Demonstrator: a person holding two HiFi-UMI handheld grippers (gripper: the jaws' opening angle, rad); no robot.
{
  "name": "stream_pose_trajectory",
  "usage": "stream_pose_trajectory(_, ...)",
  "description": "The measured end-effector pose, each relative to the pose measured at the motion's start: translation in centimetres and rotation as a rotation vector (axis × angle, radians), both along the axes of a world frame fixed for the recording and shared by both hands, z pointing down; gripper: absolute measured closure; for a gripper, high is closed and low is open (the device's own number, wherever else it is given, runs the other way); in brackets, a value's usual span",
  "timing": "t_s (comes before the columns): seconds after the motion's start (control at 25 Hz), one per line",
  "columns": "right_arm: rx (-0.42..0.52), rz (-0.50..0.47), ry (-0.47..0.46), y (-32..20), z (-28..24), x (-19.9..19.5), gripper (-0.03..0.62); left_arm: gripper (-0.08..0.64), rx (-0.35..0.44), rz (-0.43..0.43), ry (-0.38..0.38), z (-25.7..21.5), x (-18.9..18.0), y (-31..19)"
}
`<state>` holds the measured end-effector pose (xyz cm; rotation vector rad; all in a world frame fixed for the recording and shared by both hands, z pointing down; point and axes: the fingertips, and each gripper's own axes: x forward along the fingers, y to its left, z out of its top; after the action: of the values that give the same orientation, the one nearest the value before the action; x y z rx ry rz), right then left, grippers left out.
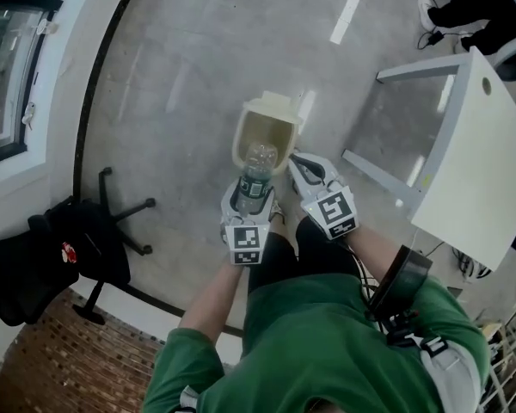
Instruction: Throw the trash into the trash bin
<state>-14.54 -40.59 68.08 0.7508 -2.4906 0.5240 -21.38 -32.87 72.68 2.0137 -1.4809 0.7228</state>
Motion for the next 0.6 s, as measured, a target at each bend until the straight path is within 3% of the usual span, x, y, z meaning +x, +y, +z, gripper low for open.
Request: stream_pose_trajectory(0.6, -0.094, -0.06, 0.075, -0.2, 11.9, 0.2, 0.589, 0.221, -0.163, 0.034, -0.102, 12.2, 0.0, -0.7)
